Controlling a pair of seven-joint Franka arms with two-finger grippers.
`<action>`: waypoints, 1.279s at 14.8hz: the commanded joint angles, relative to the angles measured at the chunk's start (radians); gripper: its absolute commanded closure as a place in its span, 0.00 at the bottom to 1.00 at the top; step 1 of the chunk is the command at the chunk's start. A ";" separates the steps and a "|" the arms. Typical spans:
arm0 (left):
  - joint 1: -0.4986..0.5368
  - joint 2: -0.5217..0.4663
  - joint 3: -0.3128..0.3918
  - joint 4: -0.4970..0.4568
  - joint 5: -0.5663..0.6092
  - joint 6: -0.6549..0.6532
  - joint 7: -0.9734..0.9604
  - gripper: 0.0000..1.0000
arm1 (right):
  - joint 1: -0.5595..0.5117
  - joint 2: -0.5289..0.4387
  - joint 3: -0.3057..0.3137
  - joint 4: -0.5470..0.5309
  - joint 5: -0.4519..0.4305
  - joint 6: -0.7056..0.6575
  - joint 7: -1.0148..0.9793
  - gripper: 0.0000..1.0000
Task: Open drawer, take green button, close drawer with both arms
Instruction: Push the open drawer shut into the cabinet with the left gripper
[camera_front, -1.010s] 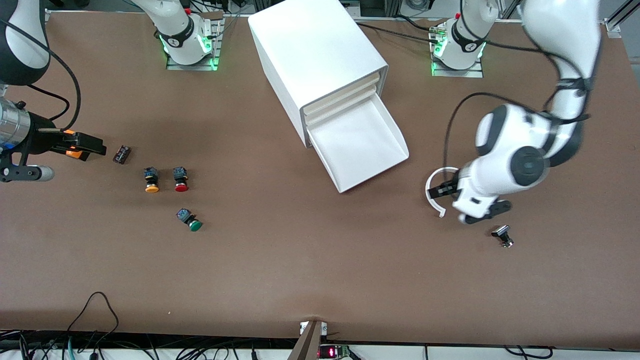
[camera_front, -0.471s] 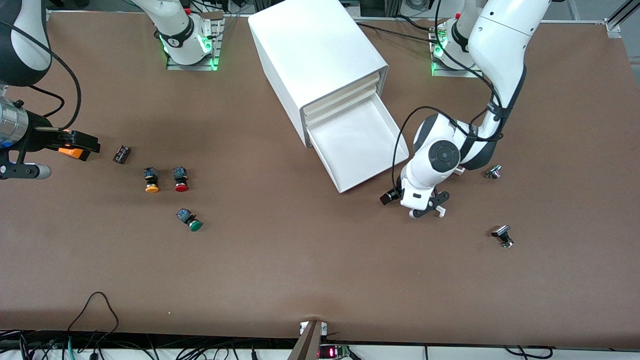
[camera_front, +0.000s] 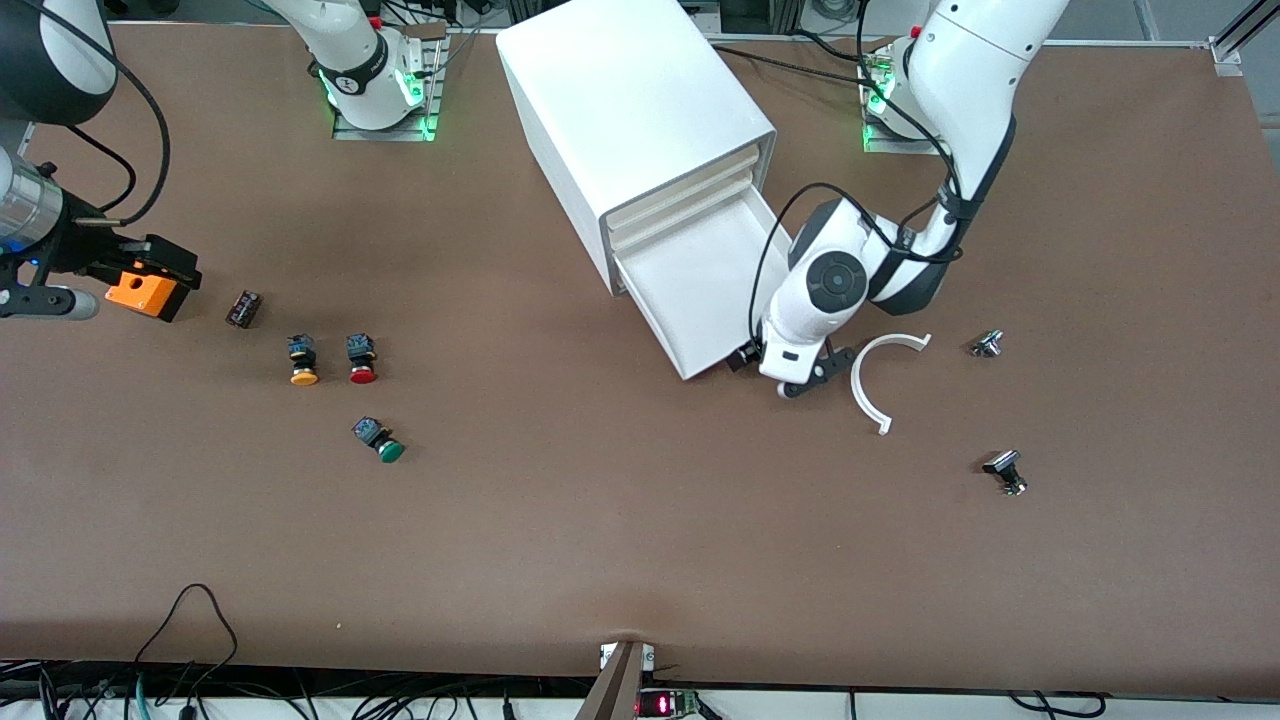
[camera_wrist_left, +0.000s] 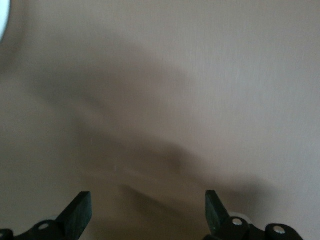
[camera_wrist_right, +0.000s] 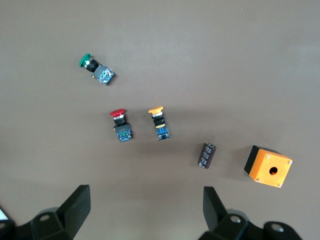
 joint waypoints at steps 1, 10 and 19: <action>-0.001 -0.065 -0.070 -0.069 -0.090 -0.040 -0.061 0.00 | -0.008 -0.023 -0.002 -0.011 -0.007 0.012 -0.015 0.00; -0.004 -0.069 -0.195 -0.093 -0.242 -0.106 -0.052 0.00 | -0.006 -0.071 -0.005 -0.044 0.004 -0.006 -0.013 0.00; 0.004 -0.063 -0.227 -0.093 -0.242 -0.150 -0.046 0.00 | -0.008 -0.091 -0.010 -0.063 -0.001 0.004 -0.006 0.00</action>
